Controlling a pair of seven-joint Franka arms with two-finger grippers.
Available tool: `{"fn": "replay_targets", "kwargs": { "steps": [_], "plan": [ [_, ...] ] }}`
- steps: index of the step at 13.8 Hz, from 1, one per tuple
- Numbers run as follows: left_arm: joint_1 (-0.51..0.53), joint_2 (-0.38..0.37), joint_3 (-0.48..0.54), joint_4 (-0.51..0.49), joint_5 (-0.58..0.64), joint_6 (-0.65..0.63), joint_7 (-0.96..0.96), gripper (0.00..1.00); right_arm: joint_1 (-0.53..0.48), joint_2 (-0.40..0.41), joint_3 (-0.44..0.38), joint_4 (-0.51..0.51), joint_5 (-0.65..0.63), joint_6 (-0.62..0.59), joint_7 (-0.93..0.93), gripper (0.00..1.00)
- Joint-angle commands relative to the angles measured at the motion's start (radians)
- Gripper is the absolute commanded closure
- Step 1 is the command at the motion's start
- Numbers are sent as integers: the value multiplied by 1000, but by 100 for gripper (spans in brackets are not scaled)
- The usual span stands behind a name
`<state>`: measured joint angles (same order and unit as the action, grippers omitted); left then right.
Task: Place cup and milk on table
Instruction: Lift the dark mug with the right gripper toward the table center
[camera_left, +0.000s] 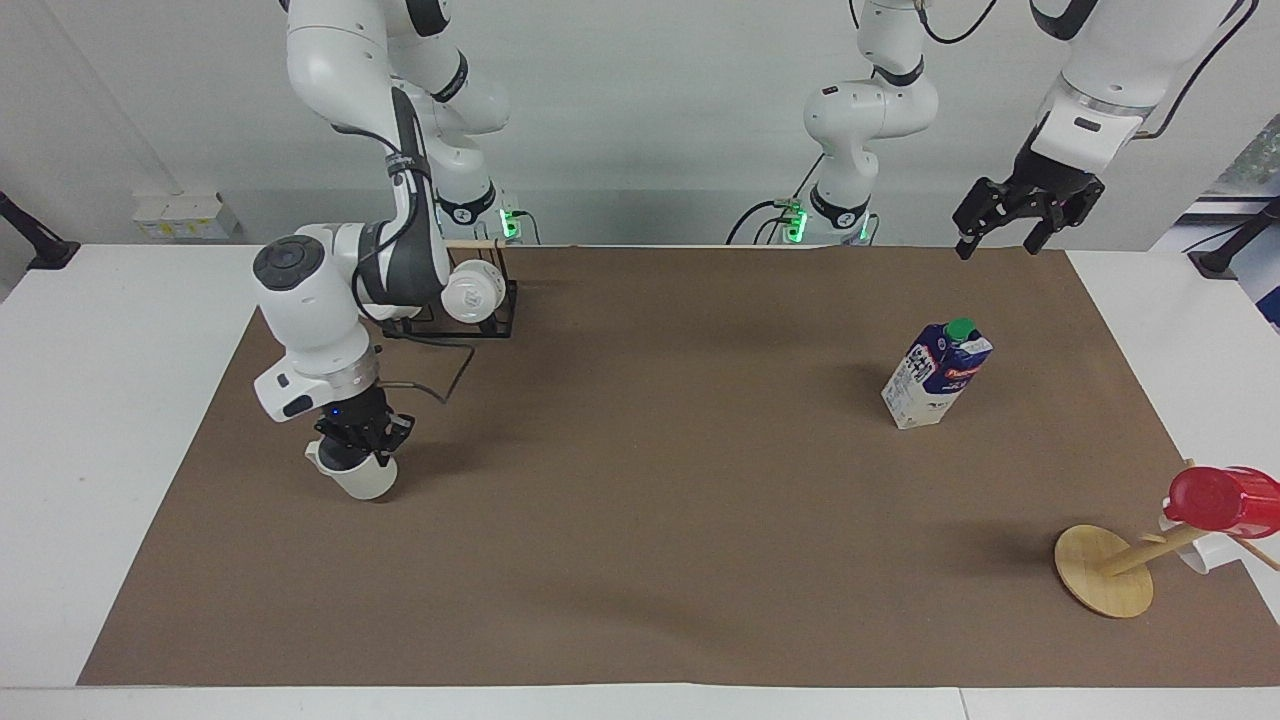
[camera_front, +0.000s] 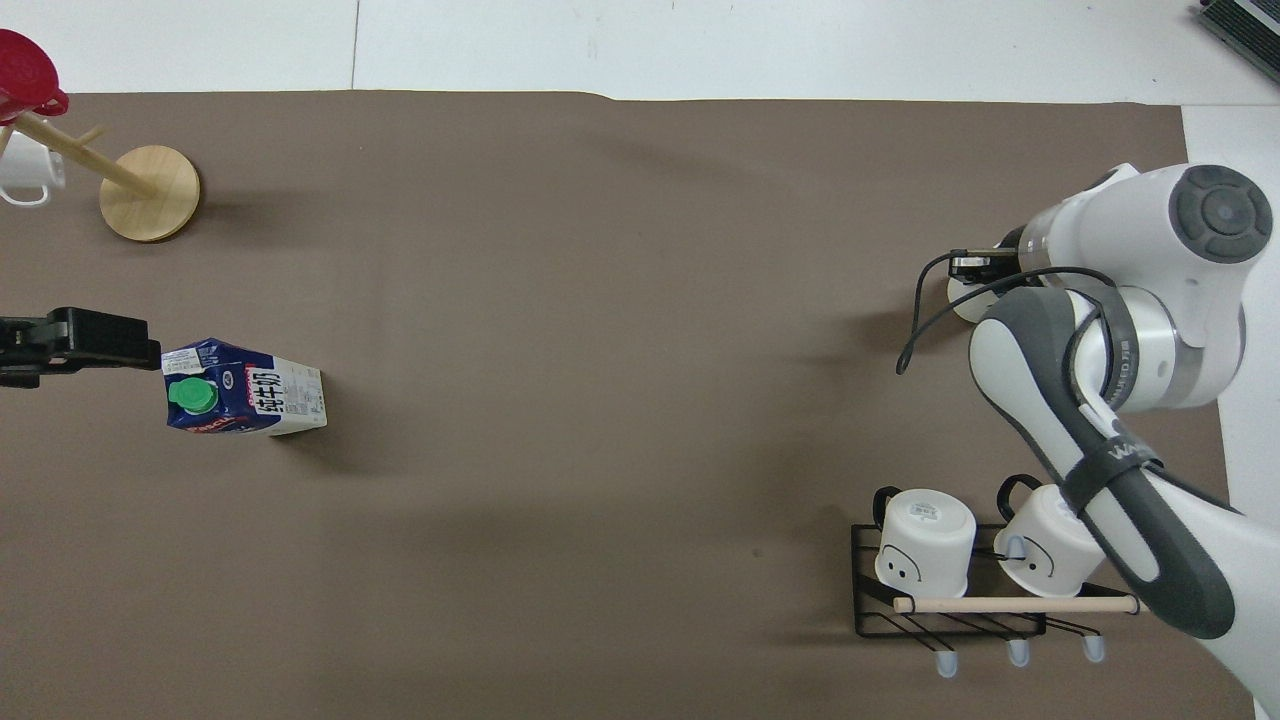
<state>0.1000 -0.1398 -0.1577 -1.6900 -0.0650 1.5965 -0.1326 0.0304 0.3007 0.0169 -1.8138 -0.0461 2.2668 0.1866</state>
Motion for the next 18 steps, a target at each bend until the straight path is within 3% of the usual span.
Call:
{"fn": "replay_targets", "kwargs": {
  "steps": [1, 6, 11, 14, 18],
  "plan": [
    [-2, -1, -5, 16, 17, -50, -9, 0, 89, -3, 5, 34, -15, -38, 147, 100],
    [-6, -1, -5, 18, 17, -55, -7, 0, 294, 17, 5, 105, -15, -52, 417, 100],
    [0, -3, -6, 13, 16, -52, 7, 0, 472, 128, 1, 233, -61, -121, 672, 100],
    [-8, -87, -6, -118, 14, -21, 45, 0, 540, 166, 3, 269, -92, -156, 767, 100],
    [-14, -185, -6, -304, 16, 109, 64, 0, 608, 213, 3, 271, -94, -138, 830, 100]
  ]
}}
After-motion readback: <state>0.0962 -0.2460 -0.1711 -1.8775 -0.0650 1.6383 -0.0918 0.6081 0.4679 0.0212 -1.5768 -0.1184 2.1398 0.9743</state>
